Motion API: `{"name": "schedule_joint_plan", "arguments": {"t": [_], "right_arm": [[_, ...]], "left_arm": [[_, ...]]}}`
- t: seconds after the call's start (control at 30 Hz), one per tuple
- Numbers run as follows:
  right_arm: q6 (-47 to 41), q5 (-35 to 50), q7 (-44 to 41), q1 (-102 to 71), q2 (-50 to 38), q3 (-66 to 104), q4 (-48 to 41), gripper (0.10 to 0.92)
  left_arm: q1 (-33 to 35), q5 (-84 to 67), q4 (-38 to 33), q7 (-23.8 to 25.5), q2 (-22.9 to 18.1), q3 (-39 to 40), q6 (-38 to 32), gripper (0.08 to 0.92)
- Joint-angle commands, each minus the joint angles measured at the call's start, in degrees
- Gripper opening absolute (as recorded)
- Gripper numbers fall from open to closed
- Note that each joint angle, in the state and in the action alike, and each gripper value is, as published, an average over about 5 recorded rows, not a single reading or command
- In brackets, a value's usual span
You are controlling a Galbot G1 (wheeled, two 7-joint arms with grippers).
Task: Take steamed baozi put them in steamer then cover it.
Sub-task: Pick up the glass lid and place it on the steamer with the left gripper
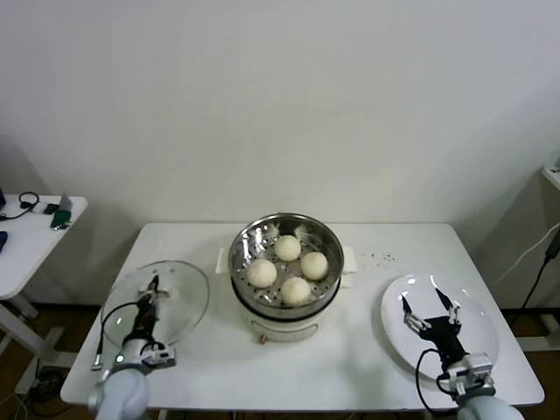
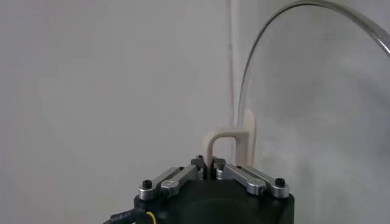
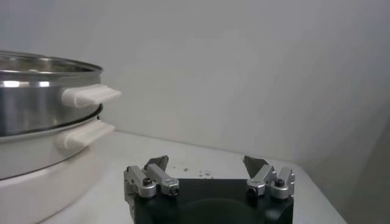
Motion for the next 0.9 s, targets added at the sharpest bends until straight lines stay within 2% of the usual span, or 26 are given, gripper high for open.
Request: {"name": "schedule_joint_plan", "arguments": {"t": [0.03, 0.33, 0.43, 0.57, 0.7, 0.8, 0.9], "right_arm": [[0.1, -0.1, 0.0, 0.9, -0.6, 0.0, -1.1, 0.823], [1.7, 1.3, -1.5, 3.5, -3.1, -0.9, -3.2, 0.823], [3.1, 2.4, -2.5, 4.6, -4.4, -1.6, -4.2, 0.823], [4.5, 2.6, -3.2, 5.5, -5.2, -2.6, -5.6, 0.823], [5.1, 1.8, -3.4, 6.7, -4.6, -3.5, -7.1, 0.823], [5.5, 0.8, -3.4, 7.8, -3.7, -3.9, -8.3, 0.823], [5.9, -0.1, -3.3, 8.4, -2.6, -3.9, -9.3, 0.823]], "left_arm": [[9.7, -5.0, -18.9, 0.1, 4.1, -1.7, 6.6, 0.149], [16.3, -5.2, -35.0, 2.8, 10.6, -1.8, 19.1, 0.149], [16.7, -4.7, -37.7, 3.5, 14.5, 0.1, 21.7, 0.149], [14.9, -7.1, -37.6, 3.3, 18.8, 2.8, 24.8, 0.149], [7.4, -10.5, -37.3, 5.8, 22.8, 9.9, 29.8, 0.149], [-3.1, -11.2, -36.7, 10.1, 24.8, 19.7, 34.2, 0.149], [-14.4, -10.6, -34.5, 14.9, 24.1, 30.4, 38.3, 0.149]]}}
